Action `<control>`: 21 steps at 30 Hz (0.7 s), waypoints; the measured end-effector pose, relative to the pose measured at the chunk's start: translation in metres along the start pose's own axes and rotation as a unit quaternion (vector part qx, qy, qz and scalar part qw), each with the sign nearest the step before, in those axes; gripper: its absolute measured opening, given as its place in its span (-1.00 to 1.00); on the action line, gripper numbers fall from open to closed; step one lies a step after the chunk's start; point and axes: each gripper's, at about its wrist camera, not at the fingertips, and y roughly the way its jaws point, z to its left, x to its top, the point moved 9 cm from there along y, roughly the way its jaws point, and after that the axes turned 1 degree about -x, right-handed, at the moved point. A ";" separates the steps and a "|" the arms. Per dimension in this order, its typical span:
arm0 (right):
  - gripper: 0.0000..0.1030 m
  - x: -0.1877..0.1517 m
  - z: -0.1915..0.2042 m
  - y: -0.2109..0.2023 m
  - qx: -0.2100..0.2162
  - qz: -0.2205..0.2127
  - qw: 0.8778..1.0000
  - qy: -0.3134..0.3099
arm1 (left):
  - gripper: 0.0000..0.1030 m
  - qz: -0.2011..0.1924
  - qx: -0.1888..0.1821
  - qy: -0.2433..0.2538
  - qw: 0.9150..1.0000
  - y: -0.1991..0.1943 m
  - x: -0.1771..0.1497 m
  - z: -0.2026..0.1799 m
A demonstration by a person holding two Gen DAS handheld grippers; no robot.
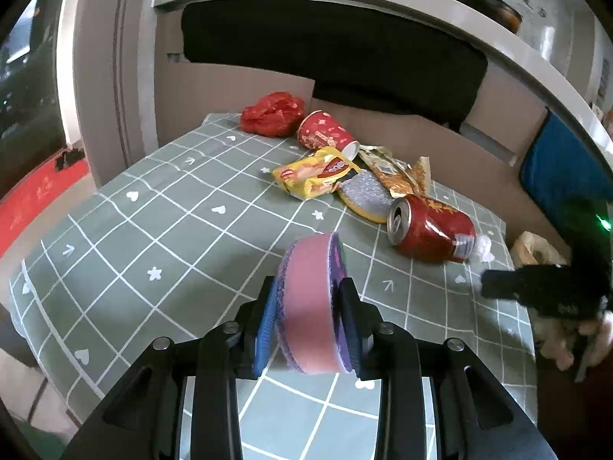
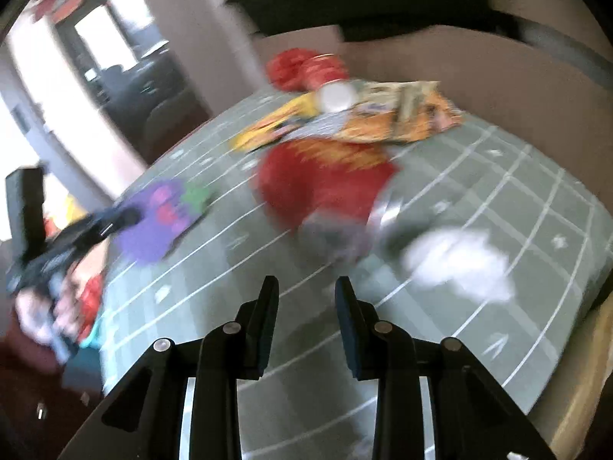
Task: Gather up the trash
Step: 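Close the right gripper on the red can and lift it while the left holds the sponge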
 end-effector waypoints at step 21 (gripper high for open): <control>0.04 0.082 -0.064 0.058 0.096 -0.016 0.990 0.107 | -0.36 0.006 -0.016 -0.010 1.000 -0.006 -0.012 0.001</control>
